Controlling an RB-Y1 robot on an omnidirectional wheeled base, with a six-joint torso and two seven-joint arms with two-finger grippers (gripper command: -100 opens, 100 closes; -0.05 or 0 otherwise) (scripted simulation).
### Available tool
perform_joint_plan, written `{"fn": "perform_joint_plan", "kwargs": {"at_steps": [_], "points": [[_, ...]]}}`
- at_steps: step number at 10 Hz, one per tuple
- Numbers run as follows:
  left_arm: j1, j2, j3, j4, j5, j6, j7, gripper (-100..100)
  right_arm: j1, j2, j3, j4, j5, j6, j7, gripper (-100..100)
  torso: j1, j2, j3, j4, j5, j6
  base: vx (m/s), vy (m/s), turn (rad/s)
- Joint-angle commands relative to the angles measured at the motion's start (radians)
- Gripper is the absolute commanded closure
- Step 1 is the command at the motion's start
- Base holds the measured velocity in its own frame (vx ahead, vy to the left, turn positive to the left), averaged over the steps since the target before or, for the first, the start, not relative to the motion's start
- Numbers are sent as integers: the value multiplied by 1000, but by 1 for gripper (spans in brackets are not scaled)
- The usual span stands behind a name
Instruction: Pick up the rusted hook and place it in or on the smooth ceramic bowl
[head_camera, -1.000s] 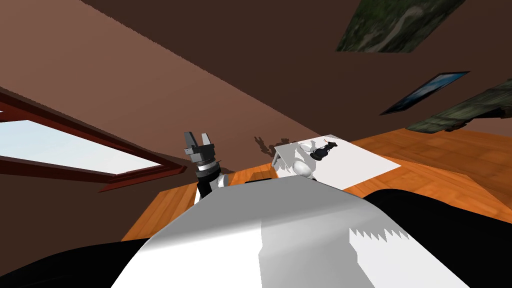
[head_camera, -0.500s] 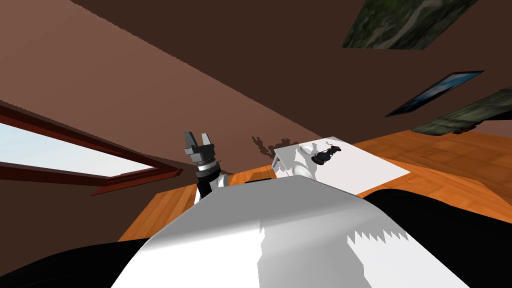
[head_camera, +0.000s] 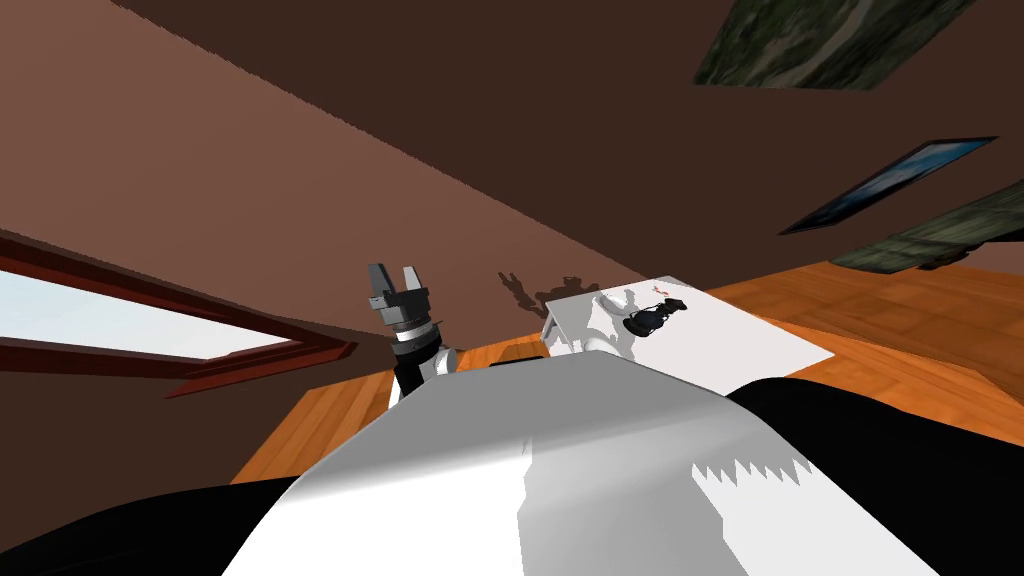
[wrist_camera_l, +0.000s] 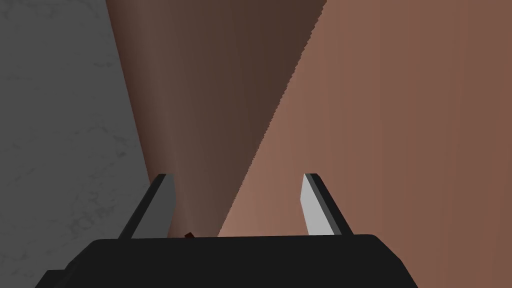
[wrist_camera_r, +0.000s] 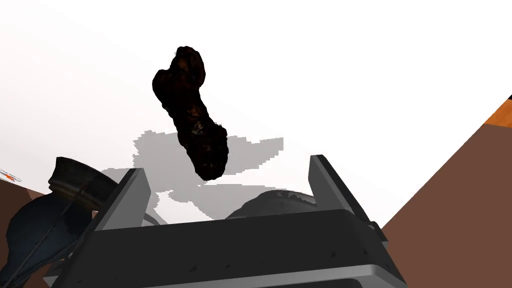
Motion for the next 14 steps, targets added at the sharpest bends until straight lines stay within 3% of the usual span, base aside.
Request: {"fn": "perform_joint_plan", "kwargs": {"at_steps": [1, 4, 5, 6, 7, 10, 11, 12, 14], "points": [[0, 0, 0, 0, 0, 0, 0, 0, -1, -6, 13, 11, 5, 15, 40, -100, 0, 0, 0, 0, 0, 0, 56, -63, 3], [0, 0, 0, 0, 0, 0, 0, 0, -10, -9, 41, 31, 12, 36, 99, -100, -1, -1, 0, 0, 0, 0, 59, -74, 4], [0, 0, 0, 0, 0, 0, 0, 0, -4, -8, 33, 24, 11, 29, 84, -100, -1, 0, 0, 0, 0, 0, 23, -33, 5], [0, 0, 0, 0, 0, 0, 0, 0, -5, -9, 34, 25, 11, 31, 88, 0, 2, 1, 1, 0, 0, 0, 5, -7, 2], [0, 0, 0, 0, 0, 0, 0, 0, -30, 0, 38, 57, 17, 28, 81, -100, 3, 3, 1, 1, 1, 0, -8, -11, 54], [0, 0, 0, 0, 0, 0, 0, 0, -82, 17, 46, 122, 30, 22, 67, -100, 3, 5, 3, 1, 1, 0, -22, -12, 59], [0, 0, 0, 0, 0, 0, 0, 0, -69, 13, 43, 106, 27, 23, 70, -100, 3, 5, 3, 1, 1, 0, -10, -6, 11], [0, 0, 0, 0, 0, 0, 0, 0, -70, 13, 44, 108, 28, 22, 69, 100, 4, 4, 3, 1, 1, 0, 0, 0, 0], [0, 0, 0, 0, 0, 0, 0, 0, -70, 14, 44, 108, 27, 22, 68, 100, 4, 4, 2, 1, 1, 0, 0, 0, 0]]}}
